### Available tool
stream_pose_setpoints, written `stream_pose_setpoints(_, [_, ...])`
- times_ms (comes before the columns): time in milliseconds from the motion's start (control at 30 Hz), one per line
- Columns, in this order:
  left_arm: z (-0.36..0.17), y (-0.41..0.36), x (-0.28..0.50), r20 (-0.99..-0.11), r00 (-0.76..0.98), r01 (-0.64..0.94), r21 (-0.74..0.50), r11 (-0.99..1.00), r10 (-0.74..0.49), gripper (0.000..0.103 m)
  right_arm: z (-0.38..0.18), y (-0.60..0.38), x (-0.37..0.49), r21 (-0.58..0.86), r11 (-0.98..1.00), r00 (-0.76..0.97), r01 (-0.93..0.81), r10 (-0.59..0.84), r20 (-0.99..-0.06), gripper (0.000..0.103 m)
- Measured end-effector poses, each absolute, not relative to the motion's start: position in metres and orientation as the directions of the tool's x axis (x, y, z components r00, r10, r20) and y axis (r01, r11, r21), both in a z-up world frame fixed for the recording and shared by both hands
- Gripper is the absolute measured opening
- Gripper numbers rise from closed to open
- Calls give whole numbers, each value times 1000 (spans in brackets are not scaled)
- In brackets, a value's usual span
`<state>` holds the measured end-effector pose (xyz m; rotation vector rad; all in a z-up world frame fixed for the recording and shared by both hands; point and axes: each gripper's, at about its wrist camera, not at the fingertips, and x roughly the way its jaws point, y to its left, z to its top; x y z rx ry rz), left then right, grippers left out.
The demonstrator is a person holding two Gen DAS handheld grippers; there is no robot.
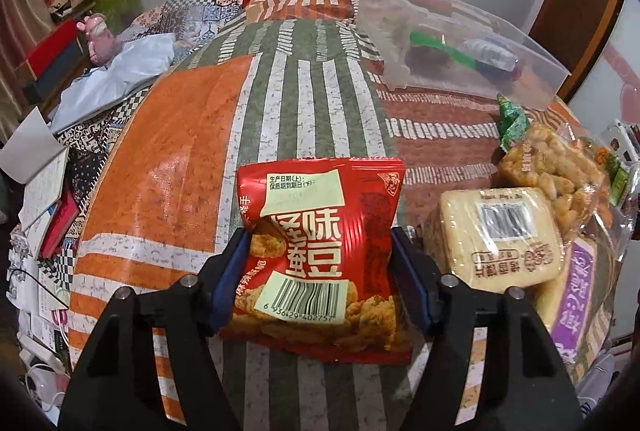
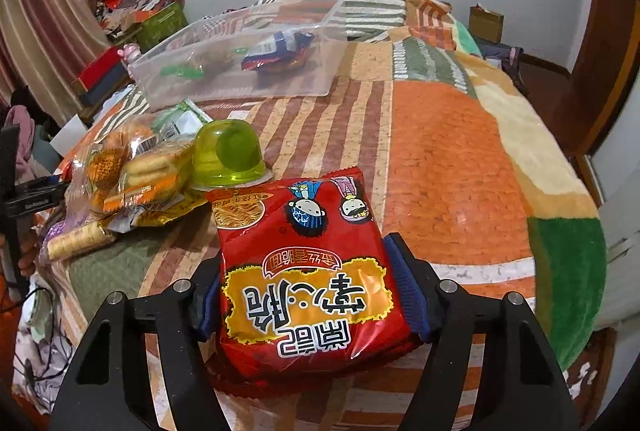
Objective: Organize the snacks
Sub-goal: 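Grasp the red bean-snack bag with the left tool while the right tool grasps the red noodle-snack bag, then carry both red bags over the clear box and release them inside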
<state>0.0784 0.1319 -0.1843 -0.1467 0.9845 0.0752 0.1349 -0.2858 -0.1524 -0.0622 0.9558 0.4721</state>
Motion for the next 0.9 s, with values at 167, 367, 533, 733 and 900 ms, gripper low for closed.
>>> stream_pose_setpoints(167, [-168, 136, 77, -812, 583, -141, -102, 985, -1, 65, -143, -293, 137, 148, 906, 514, -396, 353, -782, 67])
stream_pose_setpoints(367, [-134, 132, 81, -767, 642, -127, -107, 986, -1, 65, -123, -302, 144, 153, 915, 564, -372, 354, -746, 67])
stream_pose_setpoints(533, [-105, 119, 94, -725, 689, -96, -105, 990, -10, 65, -101, -298, 156, 153, 912, 607, -381, 372, -702, 67])
stream_pose_setpoints(733, [-81, 104, 113, -687, 726, -57, -107, 993, -33, 65, -79, -280, 173, 124, 903, 642, -411, 383, -665, 67])
stream_pose_setpoints(900, [-67, 95, 137, -671, 738, -34, -131, 991, -64, 65, -66, -267, 191, 127, 891, 653, -436, 411, -636, 67])
